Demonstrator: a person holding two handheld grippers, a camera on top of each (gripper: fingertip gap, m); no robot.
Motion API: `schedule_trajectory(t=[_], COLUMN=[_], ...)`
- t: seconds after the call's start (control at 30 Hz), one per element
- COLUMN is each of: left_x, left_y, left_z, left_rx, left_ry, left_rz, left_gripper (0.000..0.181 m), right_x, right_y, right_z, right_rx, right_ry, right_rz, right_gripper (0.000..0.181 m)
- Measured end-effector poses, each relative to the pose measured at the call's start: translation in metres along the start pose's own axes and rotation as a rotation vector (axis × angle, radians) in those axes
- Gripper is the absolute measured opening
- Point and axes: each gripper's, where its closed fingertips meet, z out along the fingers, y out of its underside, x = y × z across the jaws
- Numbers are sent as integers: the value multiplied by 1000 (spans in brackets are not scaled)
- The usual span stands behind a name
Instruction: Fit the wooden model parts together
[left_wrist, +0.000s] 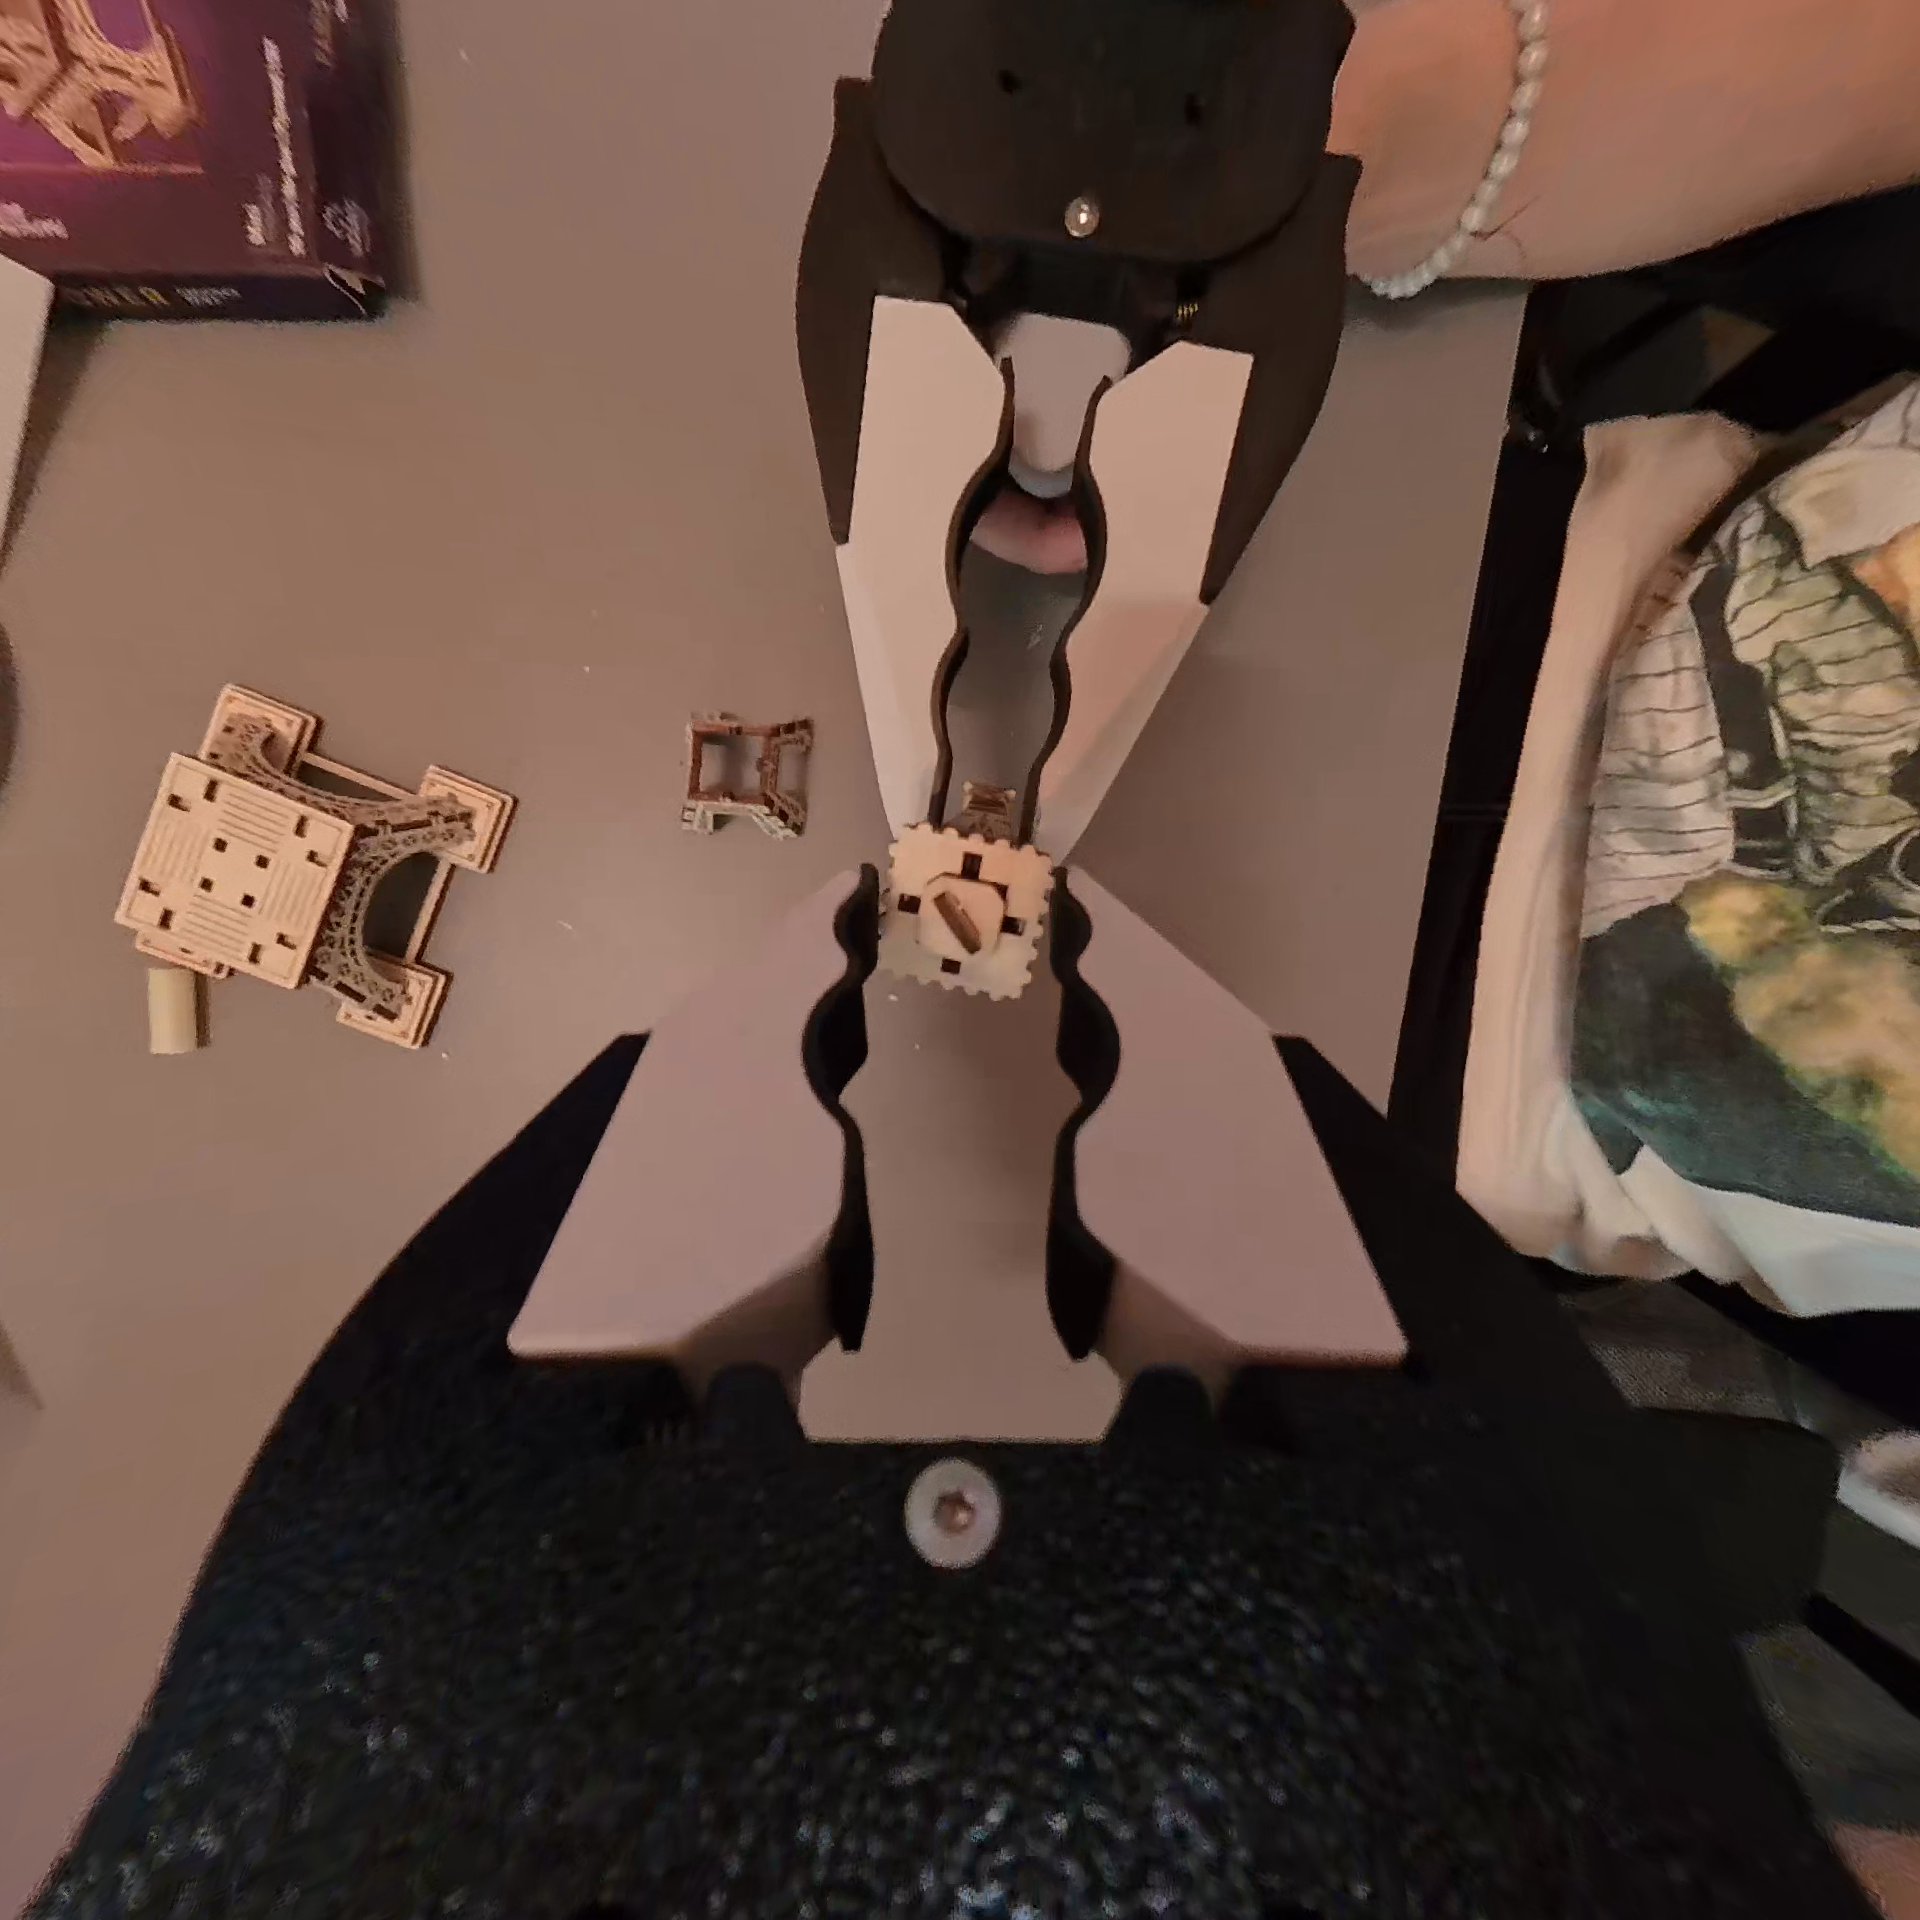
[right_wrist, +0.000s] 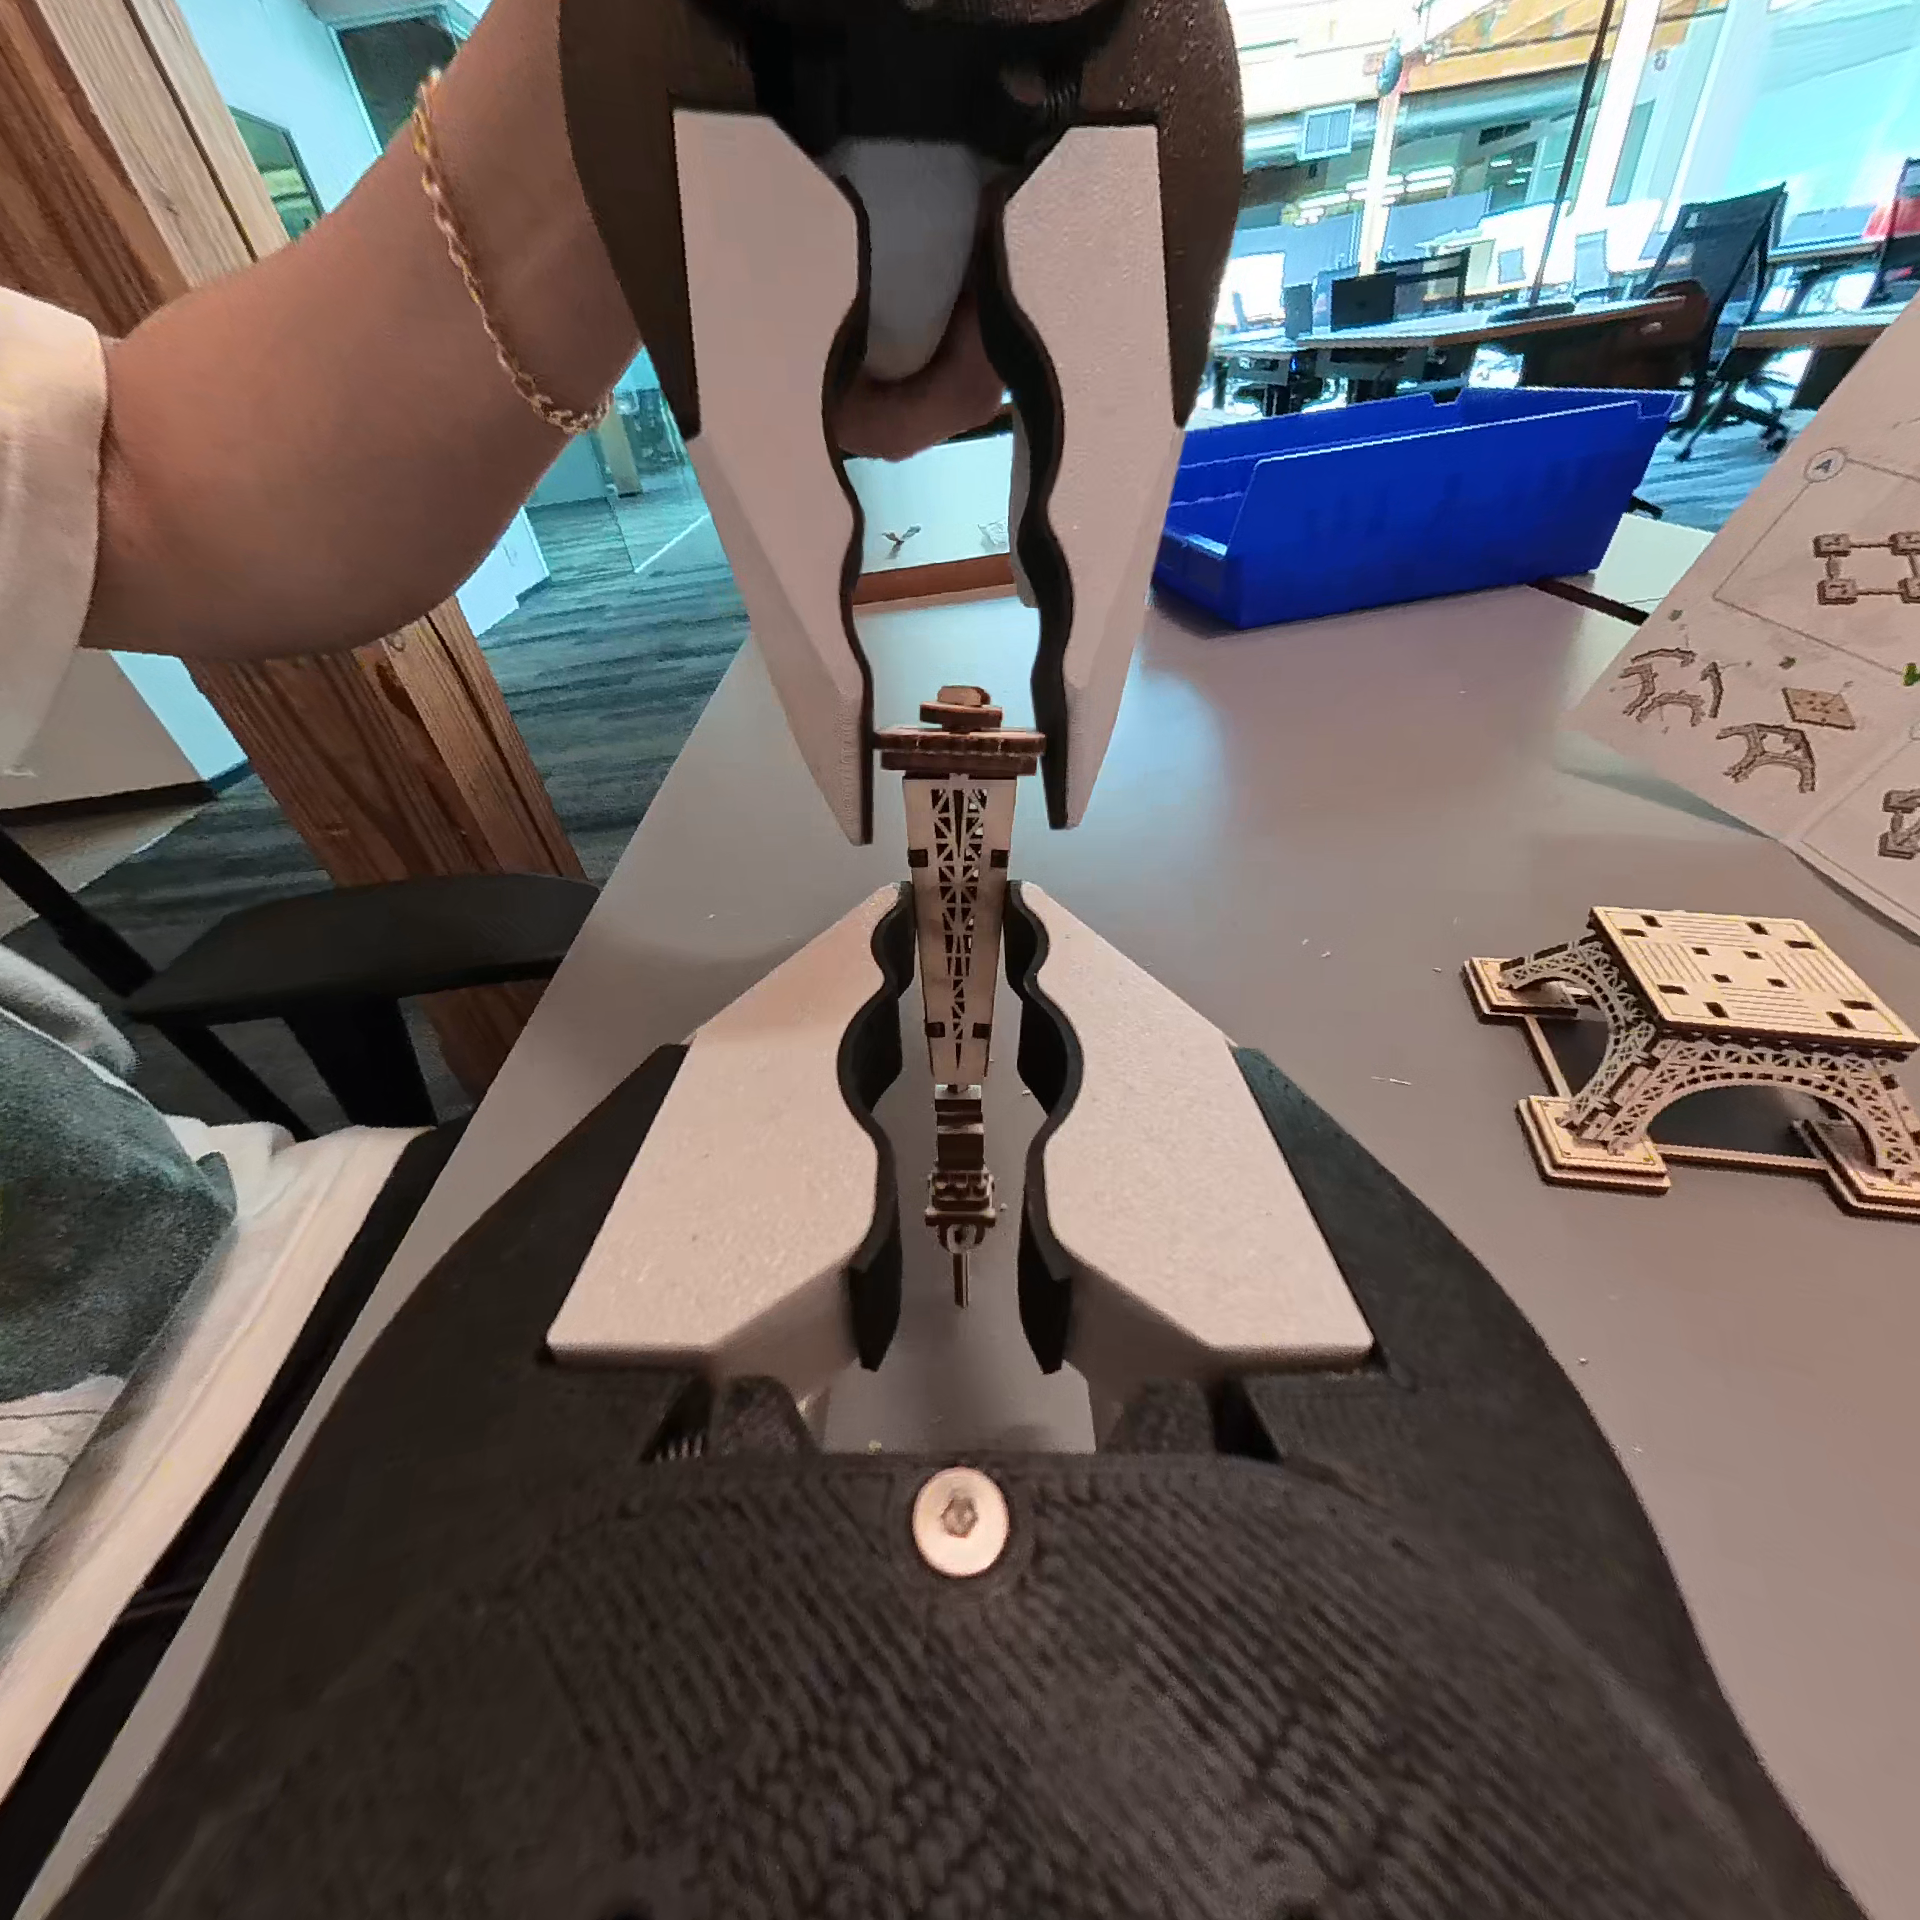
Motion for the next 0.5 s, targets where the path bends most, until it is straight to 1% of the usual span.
schedule_trajectory(t=[0.07,0.1,0.13,0.17,0.23,0.3,0.4,0.5], left_x=[-1,-1,-2,-4,-7,-9,-5,-4], left_y=[-6,-8,-11,-13,-18,-21,-23,-19], left_z=[-4,-8,-14,-20,-36,-50,-66,-77], left_rx=[54,87,128,177,294,405,544,621], left_ry=[-8,-12,-14,-19,-38,-54,-74,-123], left_rz=[-9,-16,-24,-31,-45,-38,-25,-24], left_gripper=[30,30,30,30,30,30,30,30], right_x=[0,1,5,9,13,12,8,6], right_y=[-3,-5,-5,-4,2,-1,-17,-22], right_z=[-3,-6,-9,-13,-19,-25,-30,-31], right_rx=[27,41,43,28,-13,7,107,137], right_ry=[5,13,33,55,68,60,44,28], right_rz=[0,-7,-19,-31,-43,-51,-25,-5], right_gripper=[15,19,34,46,59,55,33,27])
